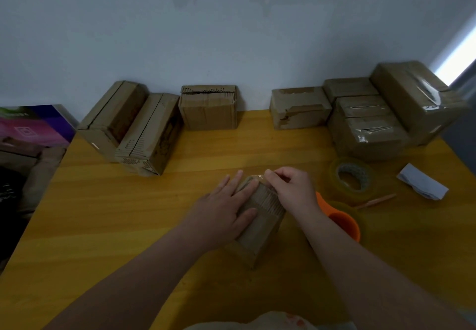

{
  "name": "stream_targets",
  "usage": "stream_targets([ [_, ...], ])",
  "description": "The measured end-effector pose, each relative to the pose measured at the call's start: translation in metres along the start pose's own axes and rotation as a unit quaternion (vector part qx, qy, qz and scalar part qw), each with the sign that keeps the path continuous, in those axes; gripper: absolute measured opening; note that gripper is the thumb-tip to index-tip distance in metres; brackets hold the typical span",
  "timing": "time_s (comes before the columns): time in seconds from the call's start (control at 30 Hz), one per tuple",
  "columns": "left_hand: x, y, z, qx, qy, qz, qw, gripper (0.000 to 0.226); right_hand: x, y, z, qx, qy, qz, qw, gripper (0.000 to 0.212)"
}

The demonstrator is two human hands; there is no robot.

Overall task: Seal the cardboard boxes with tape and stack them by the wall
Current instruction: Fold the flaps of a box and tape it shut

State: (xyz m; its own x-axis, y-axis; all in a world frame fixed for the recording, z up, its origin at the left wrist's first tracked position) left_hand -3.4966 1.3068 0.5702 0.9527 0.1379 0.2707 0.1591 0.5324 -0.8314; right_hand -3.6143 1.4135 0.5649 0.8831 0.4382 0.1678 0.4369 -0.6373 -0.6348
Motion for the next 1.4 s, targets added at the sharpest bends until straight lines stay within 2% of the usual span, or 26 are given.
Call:
stream_targets([
  [0.1,-0.001,-0.001,0.001,0.007,-0.001,-0.001,1.000,0.060,0.003,-0.001,0.000,-0.018,0.004,-0.004,1.000,0.024],
  [0.33,0.004,-0.005,0.003,0.011,0.007,0.057,0.998,0.066,0.011,-0.004,0.000,-0.069,0.016,-0.015,0.997,0.036],
  [0.47,0.006,-0.009,0.001,0.025,0.002,0.110,0.994,0.073,0.021,-0.005,0.001,-0.155,0.053,-0.078,0.983,0.048],
  [0.57,0.011,-0.012,-0.002,0.073,-0.009,0.176,0.982,0.084,0.028,0.000,0.002,-0.148,0.011,-0.142,0.979,0.047],
  [0.63,0.012,-0.012,-0.008,0.165,-0.002,0.215,0.963,0.070,0.032,0.002,0.001,-0.126,-0.028,-0.181,0.975,0.042],
  [0.67,0.012,-0.013,-0.011,0.213,0.000,0.229,0.950,0.059,0.033,0.003,0.000,-0.104,-0.049,-0.201,0.973,0.040],
  [0.73,0.009,-0.013,-0.015,0.276,-0.002,0.229,0.933,0.040,0.034,0.006,-0.001,-0.038,-0.091,-0.236,0.967,0.057],
  [0.8,0.006,-0.013,-0.017,0.302,-0.002,0.216,0.928,0.036,0.035,0.010,0.000,0.025,-0.111,-0.267,0.957,0.081],
  [0.87,0.003,-0.013,-0.018,0.305,-0.001,0.214,0.928,0.035,0.035,0.012,-0.001,0.106,-0.139,-0.275,0.946,0.095],
  [0.97,0.003,-0.013,-0.019,0.304,0.000,0.218,0.927,0.035,0.035,0.010,-0.008,0.319,-0.227,-0.229,0.891,0.099],
  [1.03,0.003,-0.012,-0.019,0.304,0.002,0.224,0.926,0.034,0.037,0.007,-0.014,0.394,-0.272,-0.206,0.854,0.098],
  [1.13,0.004,-0.012,-0.018,0.299,0.005,0.235,0.925,0.033,0.041,0.009,-0.021,0.452,-0.311,-0.192,0.814,0.101],
  [1.2,0.005,-0.011,-0.017,0.287,0.006,0.240,0.927,0.033,0.044,0.012,-0.022,0.466,-0.321,-0.197,0.801,0.100],
  [1.4,0.005,-0.010,-0.012,0.263,0.002,0.238,0.935,0.033,0.049,0.010,-0.018,0.462,-0.325,-0.199,0.801,0.098],
])
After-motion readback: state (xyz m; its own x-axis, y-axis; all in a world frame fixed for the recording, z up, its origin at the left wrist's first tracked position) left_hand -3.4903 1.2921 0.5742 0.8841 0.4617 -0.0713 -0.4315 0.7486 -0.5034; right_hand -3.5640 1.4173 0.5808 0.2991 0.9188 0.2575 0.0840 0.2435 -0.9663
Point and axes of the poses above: each hand's wrist, its own x-axis away from the middle knuckle, its own y-axis out of the palm, z = x × y, the point moved 7 cm from there along -x, towards the middle knuckle, and after that the axes turned 14 degrees about x, right-handed, at the moved point
